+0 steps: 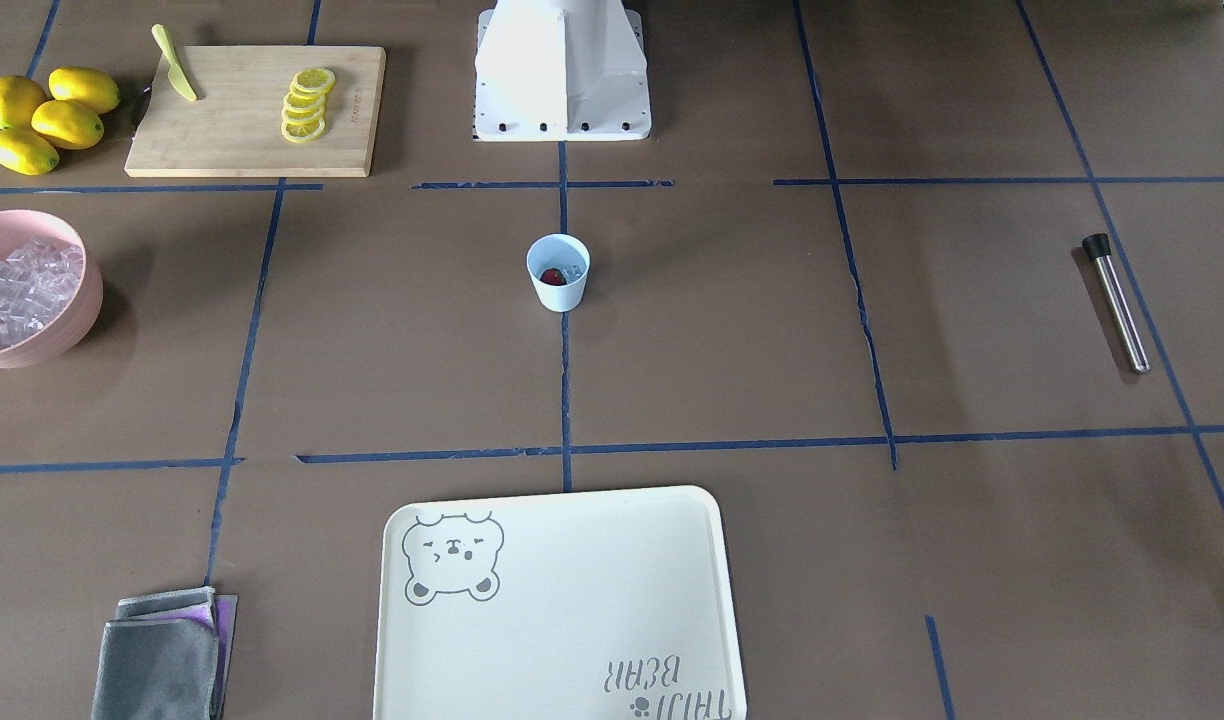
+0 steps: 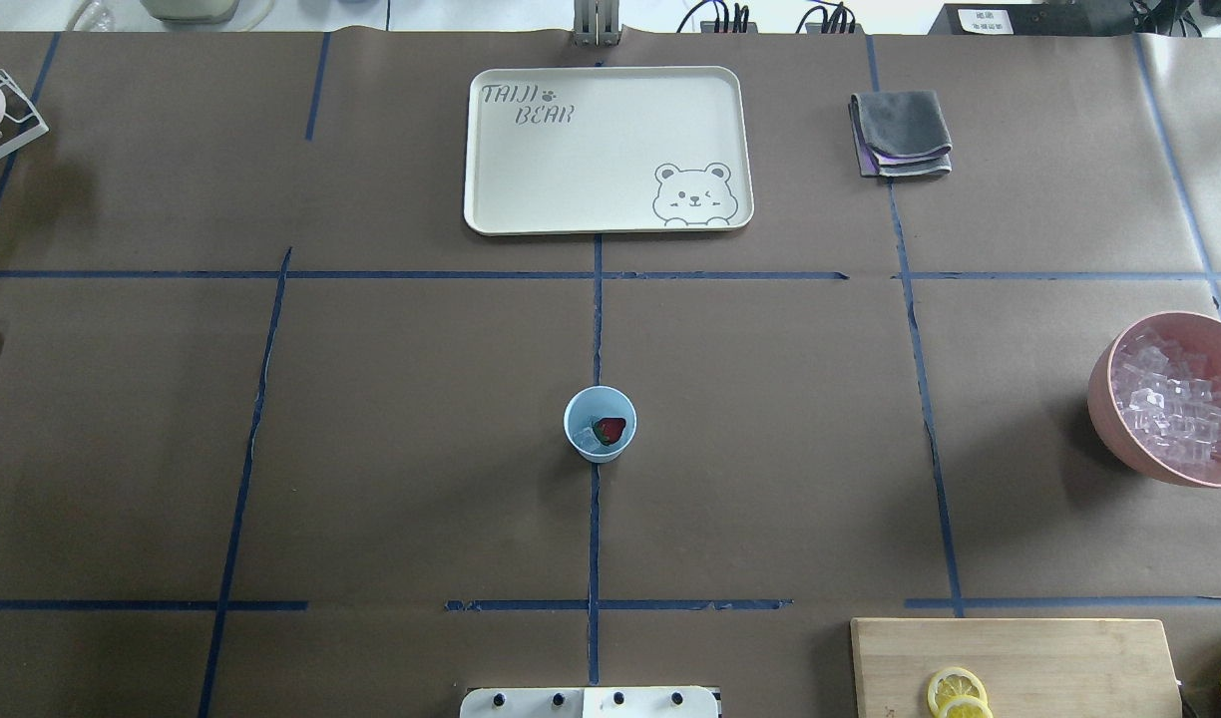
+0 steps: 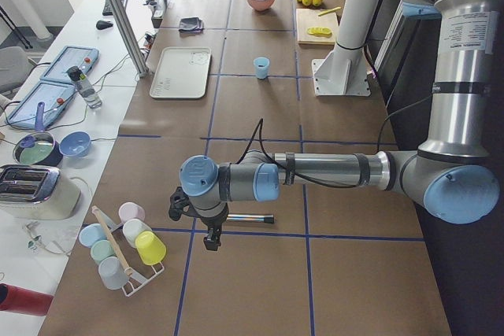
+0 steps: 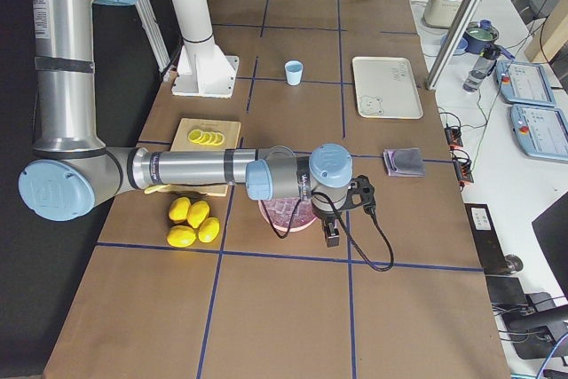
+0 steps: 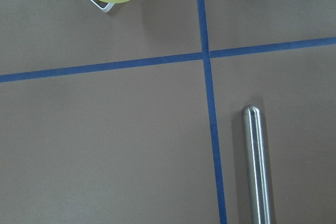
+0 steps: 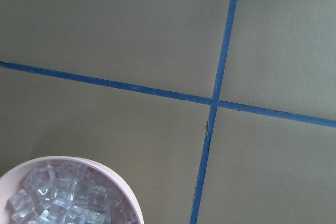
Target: Mash ice and strawberries in cup
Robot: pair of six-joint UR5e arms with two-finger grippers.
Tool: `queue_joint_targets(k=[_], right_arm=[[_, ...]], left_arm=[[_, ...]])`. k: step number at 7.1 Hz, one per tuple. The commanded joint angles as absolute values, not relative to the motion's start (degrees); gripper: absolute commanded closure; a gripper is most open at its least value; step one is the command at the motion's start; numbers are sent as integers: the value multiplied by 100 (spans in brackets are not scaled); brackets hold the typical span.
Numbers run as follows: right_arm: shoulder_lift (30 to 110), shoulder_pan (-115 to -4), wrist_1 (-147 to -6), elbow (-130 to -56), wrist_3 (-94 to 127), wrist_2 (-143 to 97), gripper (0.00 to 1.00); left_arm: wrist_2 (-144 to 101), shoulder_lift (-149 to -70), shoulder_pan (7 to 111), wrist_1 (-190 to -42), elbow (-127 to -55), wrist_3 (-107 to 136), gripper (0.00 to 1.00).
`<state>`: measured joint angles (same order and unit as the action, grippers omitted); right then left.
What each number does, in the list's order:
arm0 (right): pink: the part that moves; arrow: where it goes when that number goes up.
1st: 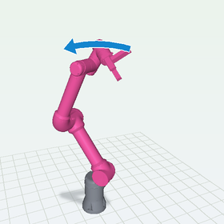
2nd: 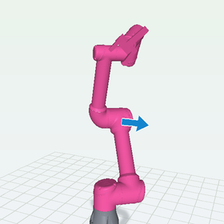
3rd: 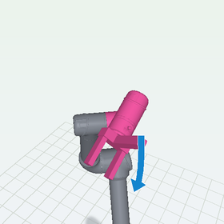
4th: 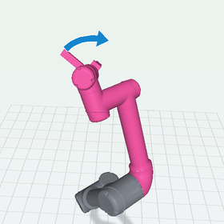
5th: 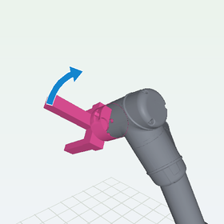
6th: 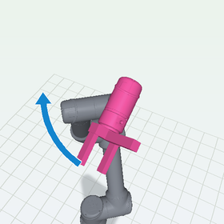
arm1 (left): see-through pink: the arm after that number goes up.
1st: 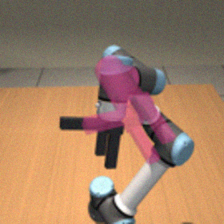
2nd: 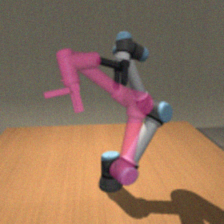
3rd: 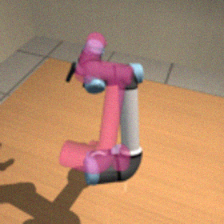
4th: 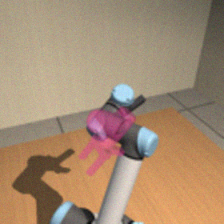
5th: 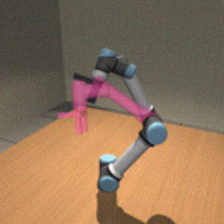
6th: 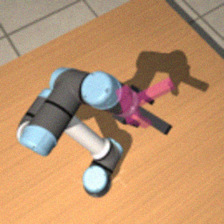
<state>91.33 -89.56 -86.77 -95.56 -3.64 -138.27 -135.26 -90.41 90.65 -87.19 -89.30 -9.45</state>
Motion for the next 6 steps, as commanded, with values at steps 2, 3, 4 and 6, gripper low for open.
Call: queue_joint_targets(k=[2, 3, 4, 6], right_arm=[[9114, -8956, -8692, -9554, -255, -13834, 1], [9114, -8956, -8692, -9554, -264, -13834, 1], [9114, -8956, -8692, -9554, -264, -13834, 1], [9114, -8956, -8684, -9554, -264, -13834, 1]], left_arm=[[-13526, -9044, 9070, -8728, -8903, -940, 0], [-13526, -9035, 9070, -8745, -8895, -940, 0], [-13526, -9044, 9062, -8763, -8903, -940, 0], [-13526, -9044, 9062, -8780, -8895, -940, 0]])
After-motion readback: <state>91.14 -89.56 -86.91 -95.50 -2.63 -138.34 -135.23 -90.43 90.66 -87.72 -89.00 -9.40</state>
